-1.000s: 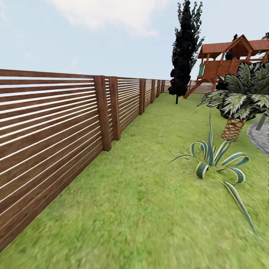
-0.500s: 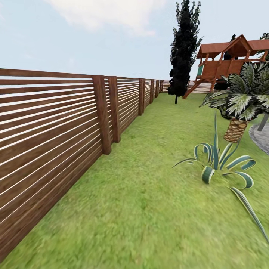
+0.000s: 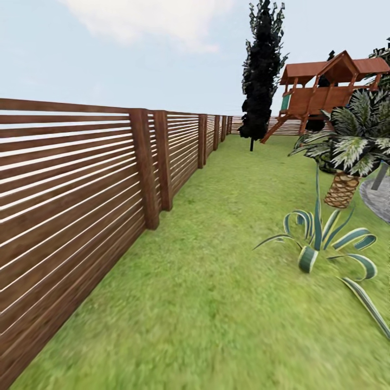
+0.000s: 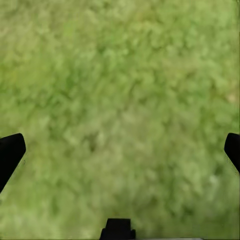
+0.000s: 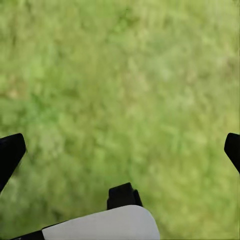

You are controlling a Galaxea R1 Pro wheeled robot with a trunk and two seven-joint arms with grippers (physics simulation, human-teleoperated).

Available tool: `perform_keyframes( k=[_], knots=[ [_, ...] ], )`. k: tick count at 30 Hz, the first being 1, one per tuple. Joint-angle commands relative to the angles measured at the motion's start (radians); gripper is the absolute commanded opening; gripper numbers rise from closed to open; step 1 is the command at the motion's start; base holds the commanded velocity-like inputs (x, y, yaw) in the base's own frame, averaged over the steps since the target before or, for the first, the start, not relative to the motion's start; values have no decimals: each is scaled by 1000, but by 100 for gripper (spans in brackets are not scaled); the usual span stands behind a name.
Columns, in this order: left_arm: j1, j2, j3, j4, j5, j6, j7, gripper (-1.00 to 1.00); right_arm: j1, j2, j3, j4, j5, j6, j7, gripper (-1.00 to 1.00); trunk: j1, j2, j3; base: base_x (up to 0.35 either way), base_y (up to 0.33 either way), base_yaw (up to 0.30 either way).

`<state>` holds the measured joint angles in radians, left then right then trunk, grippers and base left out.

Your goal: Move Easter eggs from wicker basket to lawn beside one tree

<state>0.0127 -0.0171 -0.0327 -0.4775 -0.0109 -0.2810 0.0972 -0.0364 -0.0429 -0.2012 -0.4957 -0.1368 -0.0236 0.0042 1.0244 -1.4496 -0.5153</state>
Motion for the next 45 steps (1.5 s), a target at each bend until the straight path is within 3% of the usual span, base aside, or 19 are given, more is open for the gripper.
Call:
perform_keyframes(
  k=[1, 28, 45],
  knots=[
    [0, 0, -4, -1, -1, -1, 7, 100, 0, 0, 0, 0, -10, -2, 0, 100, 1, 0, -1, 327, 113, -50],
    [1, 0, -4, -1, -1, -1, 7, 100, 0, 0, 0, 0, -10, -2, 0, 100, 1, 0, -1, 329, 135, -31],
    [1, 1, -4, -1, -1, -2, 7, 100, 0, 0, 0, 0, -10, -2, 0, 100, 1, 0, -1, 330, 123, -113]
  ],
)
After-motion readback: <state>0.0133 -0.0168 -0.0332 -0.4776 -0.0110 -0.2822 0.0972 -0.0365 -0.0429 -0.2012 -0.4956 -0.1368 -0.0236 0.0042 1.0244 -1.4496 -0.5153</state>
